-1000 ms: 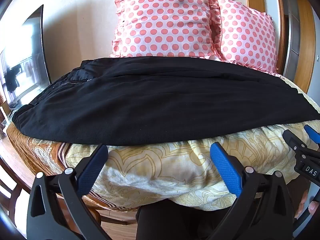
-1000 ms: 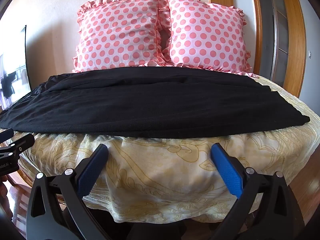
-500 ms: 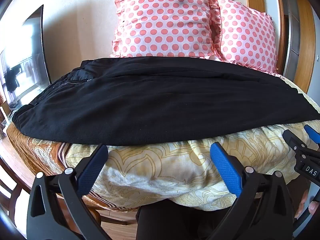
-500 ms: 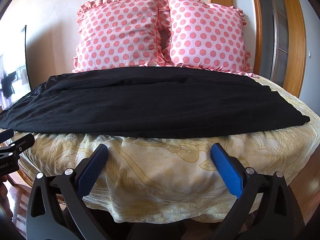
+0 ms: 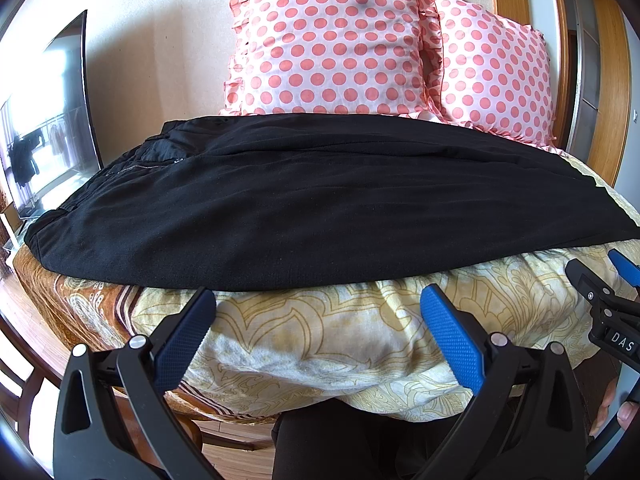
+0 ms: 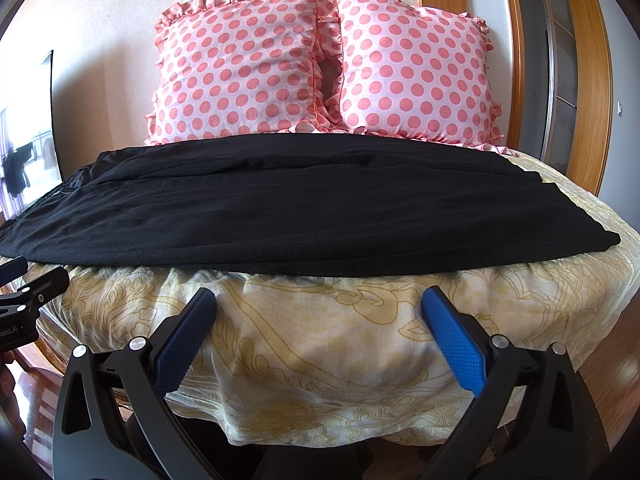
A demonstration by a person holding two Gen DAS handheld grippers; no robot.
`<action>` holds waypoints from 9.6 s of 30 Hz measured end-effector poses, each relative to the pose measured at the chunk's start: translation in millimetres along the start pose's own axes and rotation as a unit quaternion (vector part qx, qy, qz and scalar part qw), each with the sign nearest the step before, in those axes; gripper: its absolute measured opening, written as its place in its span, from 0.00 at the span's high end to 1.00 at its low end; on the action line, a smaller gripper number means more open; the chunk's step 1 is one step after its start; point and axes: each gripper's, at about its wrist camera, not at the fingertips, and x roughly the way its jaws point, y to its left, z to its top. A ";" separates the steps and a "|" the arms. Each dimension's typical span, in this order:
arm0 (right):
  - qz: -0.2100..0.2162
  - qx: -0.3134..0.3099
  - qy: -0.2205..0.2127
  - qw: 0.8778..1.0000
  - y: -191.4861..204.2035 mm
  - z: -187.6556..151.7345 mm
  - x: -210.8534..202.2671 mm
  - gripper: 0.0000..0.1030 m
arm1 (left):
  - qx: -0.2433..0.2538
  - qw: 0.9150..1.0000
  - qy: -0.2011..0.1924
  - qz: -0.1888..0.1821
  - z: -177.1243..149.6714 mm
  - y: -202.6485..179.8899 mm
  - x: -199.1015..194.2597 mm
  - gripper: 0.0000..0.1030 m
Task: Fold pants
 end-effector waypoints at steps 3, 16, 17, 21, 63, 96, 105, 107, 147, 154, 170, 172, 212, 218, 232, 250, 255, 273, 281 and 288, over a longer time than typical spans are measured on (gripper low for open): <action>0.000 0.000 0.000 1.000 0.1 0.0 0.0 0.01 | 0.000 1.000 0.000 0.000 0.0 0.0 0.0 0.02; 0.000 0.000 0.000 1.000 -0.1 0.0 0.0 0.01 | 0.000 1.000 0.000 0.000 -0.1 0.0 0.0 0.02; 0.000 0.000 0.000 1.000 -0.1 0.0 0.0 0.01 | 0.000 1.000 0.000 0.000 0.0 0.0 0.0 0.02; 0.000 0.000 0.000 1.000 0.1 0.0 -0.1 0.01 | 0.000 1.000 0.000 0.000 0.0 0.0 0.0 0.02; 0.000 -0.001 -0.001 1.000 -0.1 -0.1 -0.8 0.01 | 0.000 1.000 -0.001 0.000 0.0 0.0 -0.1 0.02; -0.139 0.226 0.072 0.961 -241.7 245.9 157.9 0.01 | -0.034 0.998 -0.046 0.027 114.1 38.5 37.1 0.02; -0.235 0.325 0.166 0.901 -310.0 238.5 298.6 0.42 | 0.010 0.998 -0.045 0.043 115.7 31.7 66.1 0.02; -0.262 0.326 0.176 0.891 -313.4 234.1 312.4 0.42 | 0.014 0.999 -0.038 0.035 113.7 30.6 70.8 0.02; -0.069 0.383 0.076 0.918 -285.8 78.3 78.8 0.96 | -0.069 0.997 -0.016 -0.004 108.3 58.8 76.0 0.02; -0.044 0.448 0.079 0.889 -298.7 69.3 78.5 0.38 | -0.074 0.997 -0.015 -0.004 108.4 61.1 76.7 0.02; -0.070 0.456 -0.001 0.887 -317.7 78.5 71.3 0.97 | -0.067 0.998 -0.002 -0.011 116.9 68.9 72.8 0.02; -0.087 0.456 -0.019 0.886 -320.8 77.8 57.5 0.97 | -0.081 0.996 -0.012 -0.023 124.5 81.1 64.6 0.02; -0.075 0.413 0.012 0.908 -331.8 69.7 74.8 0.96 | -0.349 0.922 0.164 0.023 275.1 254.1 267.7 0.95; -0.057 0.398 -0.012 0.915 -334.1 86.5 62.5 0.96 | -0.351 0.930 0.101 -0.036 261.4 271.5 156.1 0.95; -0.077 0.416 -0.024 0.906 -349.2 70.1 25.4 0.96 | -0.385 0.919 0.082 -0.024 56.3 271.9 -9.1 0.95; -0.071 0.435 0.019 0.898 -359.9 53.6 41.6 0.96 | -0.397 0.915 0.048 0.054 37.3 296.2 -13.1 0.97; -0.079 0.421 0.011 0.903 -358.9 60.9 31.2 0.96 | -0.393 0.917 0.038 0.061 33.4 293.7 -23.9 0.99; -0.166 0.389 0.047 0.905 -351.4 34.4 5.1 0.62 | -0.343 0.931 0.038 0.121 34.5 290.0 -42.5 0.61; -0.161 0.188 -0.038 0.968 -265.0 110.5 -14.7 0.33 | -0.197 0.976 -0.015 0.095 75.6 209.2 -56.7 0.31; 0.213 0.010 0.051 0.976 -65.9 184.3 78.8 0.42 | -0.052 0.998 0.011 -0.015 80.6 92.4 -7.7 0.26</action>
